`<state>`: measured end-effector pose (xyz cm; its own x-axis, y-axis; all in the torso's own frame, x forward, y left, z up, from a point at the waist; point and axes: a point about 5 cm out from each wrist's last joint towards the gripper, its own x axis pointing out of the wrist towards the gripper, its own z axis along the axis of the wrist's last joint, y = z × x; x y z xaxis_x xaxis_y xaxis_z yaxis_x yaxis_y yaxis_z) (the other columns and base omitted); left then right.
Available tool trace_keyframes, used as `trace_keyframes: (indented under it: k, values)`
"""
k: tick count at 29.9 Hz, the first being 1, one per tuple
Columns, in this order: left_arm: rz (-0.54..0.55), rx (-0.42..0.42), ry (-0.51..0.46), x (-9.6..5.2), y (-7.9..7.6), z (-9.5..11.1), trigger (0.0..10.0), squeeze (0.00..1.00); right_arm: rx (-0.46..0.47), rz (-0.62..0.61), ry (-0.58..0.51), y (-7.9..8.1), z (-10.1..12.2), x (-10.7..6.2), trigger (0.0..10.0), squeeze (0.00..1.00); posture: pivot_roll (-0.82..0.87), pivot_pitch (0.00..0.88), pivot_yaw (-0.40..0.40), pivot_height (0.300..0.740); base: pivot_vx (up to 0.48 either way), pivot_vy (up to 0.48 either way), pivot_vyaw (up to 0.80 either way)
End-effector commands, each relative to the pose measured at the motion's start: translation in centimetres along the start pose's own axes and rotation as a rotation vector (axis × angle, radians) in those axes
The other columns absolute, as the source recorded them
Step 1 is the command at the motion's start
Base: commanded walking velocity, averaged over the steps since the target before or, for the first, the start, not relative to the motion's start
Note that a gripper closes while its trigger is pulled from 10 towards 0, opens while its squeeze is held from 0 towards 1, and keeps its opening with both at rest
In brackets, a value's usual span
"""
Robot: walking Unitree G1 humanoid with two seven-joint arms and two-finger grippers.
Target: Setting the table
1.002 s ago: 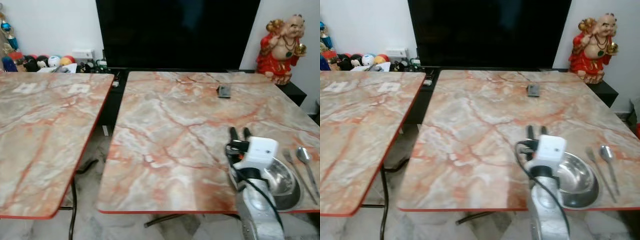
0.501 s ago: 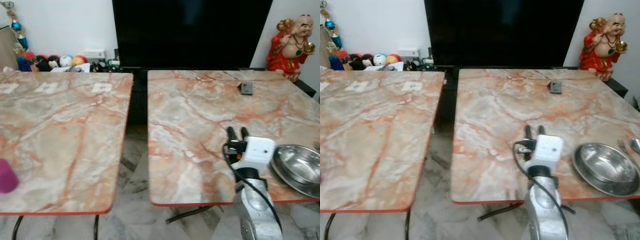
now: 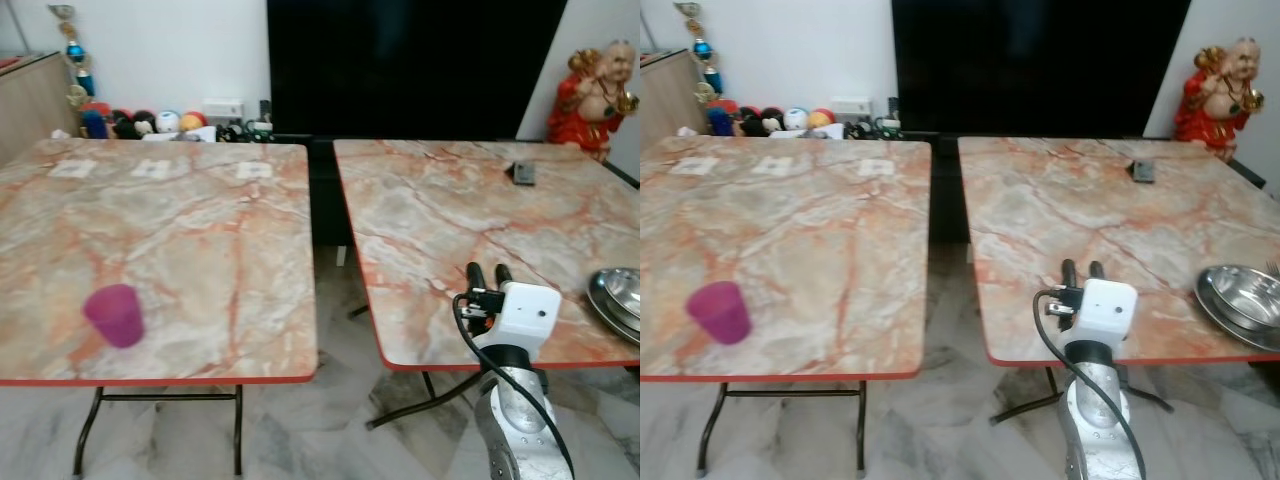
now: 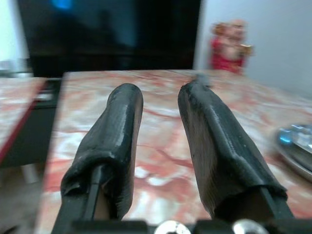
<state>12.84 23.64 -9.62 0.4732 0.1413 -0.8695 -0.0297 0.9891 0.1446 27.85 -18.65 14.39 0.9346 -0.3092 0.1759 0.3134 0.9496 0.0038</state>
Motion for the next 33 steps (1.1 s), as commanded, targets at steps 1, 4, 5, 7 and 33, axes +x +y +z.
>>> trace_keyframes:
  k: [1, 4, 5, 7, 33]
  values:
    - [-0.017, 0.014, 0.008, 0.0, -0.5, -0.1, 10.0, 0.0, -0.052, -0.138, 0.039, -2.7, -0.7, -0.1, 10.0, 0.0, -0.05, 0.022, 0.0, 0.74, 0.0, 0.0, 0.0]
    - [-0.019, 0.017, 0.009, 0.0, -0.6, -0.1, 10.0, 0.0, -0.029, -0.175, 0.071, -3.6, -1.1, -0.3, 10.0, 0.0, -0.05, 0.028, 0.003, 0.74, 0.0, 0.0, 0.0]
    - [-0.019, 0.018, 0.009, 0.0, -0.6, -0.1, 10.0, 0.0, -0.014, -0.175, 0.085, -3.7, -1.4, -0.3, 10.0, 0.0, -0.05, 0.028, 0.003, 0.74, 0.0, 0.0, 0.0]
    - [-0.019, 0.019, 0.009, 0.0, -0.6, -0.1, 10.0, 0.0, -0.015, -0.176, 0.089, -3.7, -1.4, -0.3, 10.0, 0.0, -0.05, 0.028, 0.003, 0.74, 0.0, 0.0, 0.0]
    - [-0.019, 0.013, 0.01, 0.0, -0.6, -0.2, 10.0, 0.0, 0.056, -0.285, 0.754, -5.1, -12.6, -4.6, 10.0, 0.0, -0.05, 0.035, -0.001, 0.74, 0.0, 0.0, 0.0]
